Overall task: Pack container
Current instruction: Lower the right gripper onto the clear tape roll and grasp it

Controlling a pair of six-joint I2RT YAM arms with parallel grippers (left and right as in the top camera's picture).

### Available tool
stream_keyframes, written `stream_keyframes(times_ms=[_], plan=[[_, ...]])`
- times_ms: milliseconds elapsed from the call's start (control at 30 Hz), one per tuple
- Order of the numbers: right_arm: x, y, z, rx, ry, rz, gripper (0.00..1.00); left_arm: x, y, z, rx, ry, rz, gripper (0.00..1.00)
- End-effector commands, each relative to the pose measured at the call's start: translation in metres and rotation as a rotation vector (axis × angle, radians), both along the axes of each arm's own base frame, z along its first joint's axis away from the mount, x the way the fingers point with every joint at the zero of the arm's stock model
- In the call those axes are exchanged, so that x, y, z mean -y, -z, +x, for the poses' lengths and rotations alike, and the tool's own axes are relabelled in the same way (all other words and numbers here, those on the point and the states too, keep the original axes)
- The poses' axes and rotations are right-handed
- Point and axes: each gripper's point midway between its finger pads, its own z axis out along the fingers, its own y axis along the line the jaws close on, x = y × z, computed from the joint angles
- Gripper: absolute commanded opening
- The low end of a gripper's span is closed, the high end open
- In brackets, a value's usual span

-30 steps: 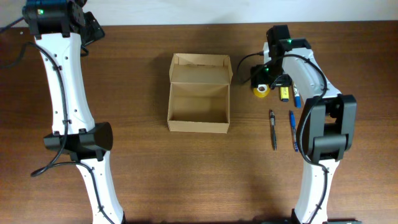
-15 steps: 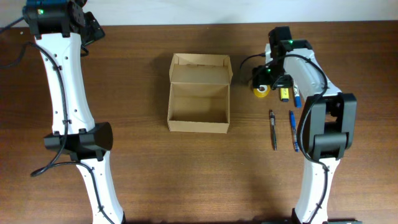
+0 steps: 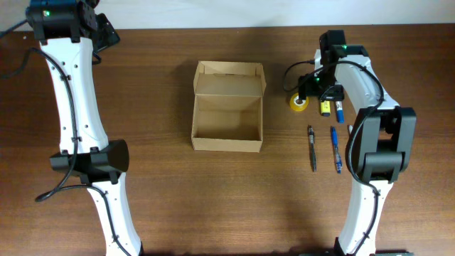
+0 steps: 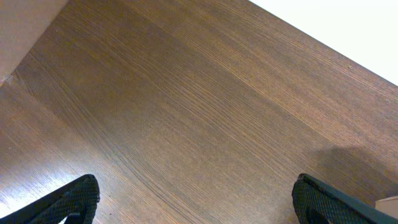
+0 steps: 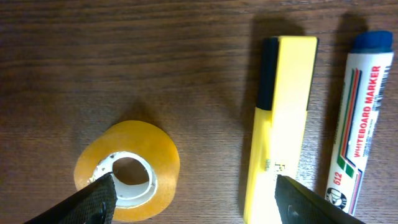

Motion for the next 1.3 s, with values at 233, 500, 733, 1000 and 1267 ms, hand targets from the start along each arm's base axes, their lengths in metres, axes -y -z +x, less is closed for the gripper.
stream_keyframes(times_ms=[233,500,733,1000,1267], plan=[[-0.004,0.005,0.001,0.001,-0.015,-0.002,0.77,-0.002,-0.015,-0.007,0.024,0.0,0.015,1.0],[-0.004,0.009,-0.002,-0.007,-0.015,-0.002,0.5,-0.002,-0.015,-0.007,0.024,0.0,0.015,1.0],[-0.006,0.01,-0.003,-0.01,-0.018,-0.002,0.57,-0.002,-0.015,-0.007,0.024,0.0,0.015,1.0],[-0.016,0.016,-0.006,-0.016,-0.04,-0.002,0.59,-0.002,-0.015,-0.007,0.024,0.0,0.015,1.0],[-0.017,0.036,-0.016,-0.035,-0.044,-0.003,0.59,-0.002,-0.015,-0.007,0.024,0.0,0.015,1.0]])
